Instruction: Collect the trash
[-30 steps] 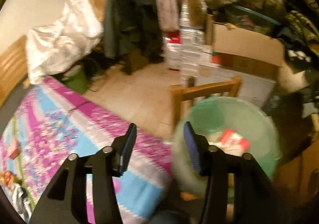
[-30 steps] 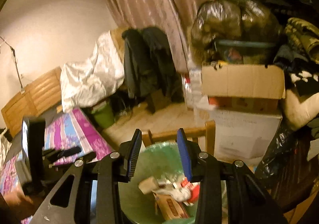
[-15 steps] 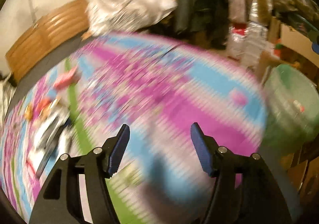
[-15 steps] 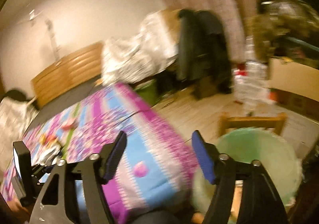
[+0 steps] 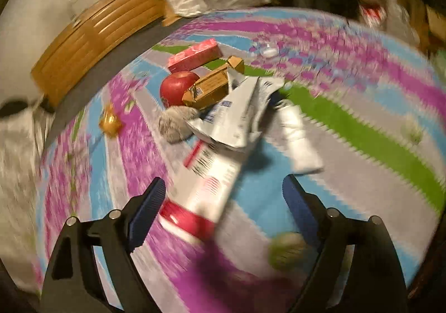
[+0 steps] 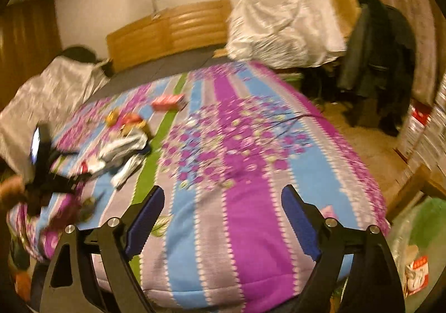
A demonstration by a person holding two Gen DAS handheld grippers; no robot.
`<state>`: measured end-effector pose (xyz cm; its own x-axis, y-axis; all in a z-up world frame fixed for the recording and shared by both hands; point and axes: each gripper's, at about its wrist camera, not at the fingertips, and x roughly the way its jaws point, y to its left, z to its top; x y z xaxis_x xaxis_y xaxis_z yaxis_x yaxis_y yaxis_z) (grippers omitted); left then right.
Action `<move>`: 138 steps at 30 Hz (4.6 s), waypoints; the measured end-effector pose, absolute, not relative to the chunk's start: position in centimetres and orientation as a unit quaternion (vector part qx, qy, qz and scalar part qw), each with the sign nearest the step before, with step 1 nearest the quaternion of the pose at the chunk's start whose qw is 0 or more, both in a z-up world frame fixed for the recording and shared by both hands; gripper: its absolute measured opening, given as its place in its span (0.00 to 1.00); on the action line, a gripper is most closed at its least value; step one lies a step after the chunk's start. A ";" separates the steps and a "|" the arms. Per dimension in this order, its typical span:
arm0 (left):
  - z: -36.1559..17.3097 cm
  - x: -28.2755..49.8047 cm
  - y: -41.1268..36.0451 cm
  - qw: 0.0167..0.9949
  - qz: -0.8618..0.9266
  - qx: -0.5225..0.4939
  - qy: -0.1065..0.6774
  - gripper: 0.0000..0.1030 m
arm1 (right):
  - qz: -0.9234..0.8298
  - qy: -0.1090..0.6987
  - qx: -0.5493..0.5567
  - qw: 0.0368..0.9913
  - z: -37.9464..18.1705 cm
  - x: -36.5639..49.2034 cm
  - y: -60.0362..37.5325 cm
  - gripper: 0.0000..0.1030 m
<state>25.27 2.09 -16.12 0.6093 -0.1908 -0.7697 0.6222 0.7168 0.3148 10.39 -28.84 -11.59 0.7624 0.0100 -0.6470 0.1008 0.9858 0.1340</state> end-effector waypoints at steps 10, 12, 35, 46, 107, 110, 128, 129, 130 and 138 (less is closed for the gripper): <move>-20.4 29.0 1.1 0.776 -0.328 0.352 0.408 0.74 | 0.035 0.380 0.029 0.924 -12.1 14.0 -24.4 0.84; -19.9 28.8 1.4 0.778 -0.344 0.330 0.409 0.46 | 0.050 0.382 0.019 0.923 -12.1 14.6 -23.7 0.84; -20.0 19.5 9.7 0.839 -0.220 0.259 0.425 0.54 | 0.366 0.387 -0.363 0.765 -14.4 35.2 -3.0 0.79; -20.4 20.8 9.7 0.852 -0.216 0.224 0.421 0.28 | 0.371 0.424 -0.471 0.679 -21.3 38.2 1.6 0.38; -0.7 16.1 -21.1 0.926 -0.205 0.164 0.271 0.18 | -0.104 0.234 0.070 0.964 -0.6 3.3 -36.5 0.33; -0.6 15.5 -25.0 0.917 -0.241 0.171 0.268 0.18 | -0.153 0.225 0.086 0.958 -0.2 0.6 -40.5 0.33; -1.9 6.3 -46.0 0.831 -0.442 0.248 0.228 0.18 | -0.364 0.241 0.143 0.888 -2.3 -15.9 -55.6 0.33; -1.9 5.9 -46.7 0.827 -0.449 0.250 0.229 0.18 | -0.375 0.246 0.144 0.882 -2.4 -16.6 -56.2 0.33; -2.0 5.2 -47.7 0.818 -0.462 0.251 0.232 0.18 | -0.384 0.251 0.145 0.877 -2.5 -17.1 -56.6 0.33; -3.8 1.5 -51.9 0.758 -0.535 0.261 0.266 0.18 | -0.425 0.272 0.169 0.847 -3.9 -20.3 -58.6 0.33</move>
